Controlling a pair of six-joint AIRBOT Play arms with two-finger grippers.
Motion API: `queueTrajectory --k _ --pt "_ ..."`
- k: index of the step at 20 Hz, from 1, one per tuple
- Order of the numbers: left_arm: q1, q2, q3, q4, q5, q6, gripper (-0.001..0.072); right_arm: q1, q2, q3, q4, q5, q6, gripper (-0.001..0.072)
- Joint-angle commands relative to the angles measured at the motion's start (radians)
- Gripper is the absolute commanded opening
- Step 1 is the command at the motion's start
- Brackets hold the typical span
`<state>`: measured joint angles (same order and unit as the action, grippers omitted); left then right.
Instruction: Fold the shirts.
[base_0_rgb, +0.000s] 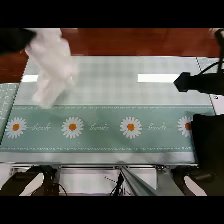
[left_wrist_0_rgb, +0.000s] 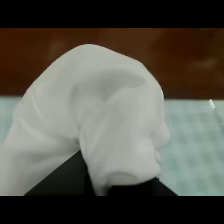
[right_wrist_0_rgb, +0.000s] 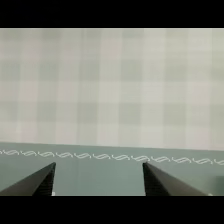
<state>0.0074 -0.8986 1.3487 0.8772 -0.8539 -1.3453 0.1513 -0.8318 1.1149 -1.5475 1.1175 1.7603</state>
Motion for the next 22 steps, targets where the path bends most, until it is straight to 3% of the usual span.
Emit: queueTrajectory --k 1,7,12,16,22 --pt "-0.092 0.027 0.223 -0.101 0.007 0.028 0.0029 0.0 0.117 0.018 -0.019 -0.018 0.019 0.062" --pt "-0.375 0.017 0.271 -0.1 0.062 0.029 0.0029 0.0 0.219 0.018 -0.031 -0.009 0.019 0.062" --pt "-0.669 0.035 -0.06 -0.1 0.175 0.057 0.003 0.0 0.22 0.018 -0.039 0.002 0.019 0.062" --pt "-0.682 0.077 -0.406 -0.1 0.175 -0.013 0.003 0.0 0.22 0.009 -0.079 0.023 0.019 0.062" --pt "-0.529 0.089 -0.755 0.021 -0.005 -0.013 0.003 0.0 0.22 -0.184 -0.027 0.0 0.048 0.062"
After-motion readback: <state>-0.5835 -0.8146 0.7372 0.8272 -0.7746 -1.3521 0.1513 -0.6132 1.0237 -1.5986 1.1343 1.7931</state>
